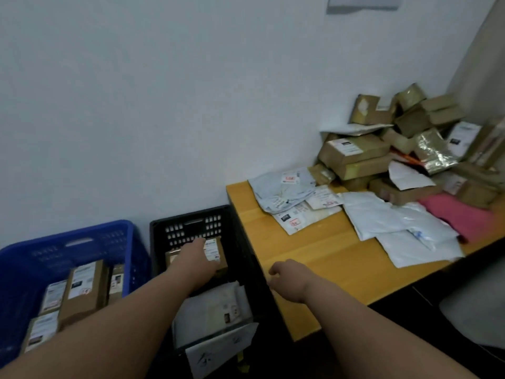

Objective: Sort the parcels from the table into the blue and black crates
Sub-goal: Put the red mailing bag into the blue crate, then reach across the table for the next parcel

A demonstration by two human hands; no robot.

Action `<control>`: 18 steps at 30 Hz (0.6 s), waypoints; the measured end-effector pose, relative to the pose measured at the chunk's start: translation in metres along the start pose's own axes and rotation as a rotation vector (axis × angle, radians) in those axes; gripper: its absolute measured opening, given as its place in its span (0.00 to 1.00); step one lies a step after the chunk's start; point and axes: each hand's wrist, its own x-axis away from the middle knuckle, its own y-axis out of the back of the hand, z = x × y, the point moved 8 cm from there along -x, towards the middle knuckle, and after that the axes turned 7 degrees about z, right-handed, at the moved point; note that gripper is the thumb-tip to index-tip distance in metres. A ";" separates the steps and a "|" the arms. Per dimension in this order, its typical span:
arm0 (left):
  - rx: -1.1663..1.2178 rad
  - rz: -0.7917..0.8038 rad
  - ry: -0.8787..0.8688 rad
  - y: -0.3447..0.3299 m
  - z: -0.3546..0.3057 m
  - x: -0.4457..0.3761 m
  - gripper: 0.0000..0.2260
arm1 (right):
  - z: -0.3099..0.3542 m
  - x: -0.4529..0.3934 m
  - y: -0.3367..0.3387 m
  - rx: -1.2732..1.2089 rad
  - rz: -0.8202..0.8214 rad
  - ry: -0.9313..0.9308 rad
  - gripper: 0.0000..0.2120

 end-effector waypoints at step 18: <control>0.276 0.043 0.214 -0.079 -0.123 -0.143 0.28 | -0.161 -0.087 0.108 -0.350 -0.092 -0.048 0.13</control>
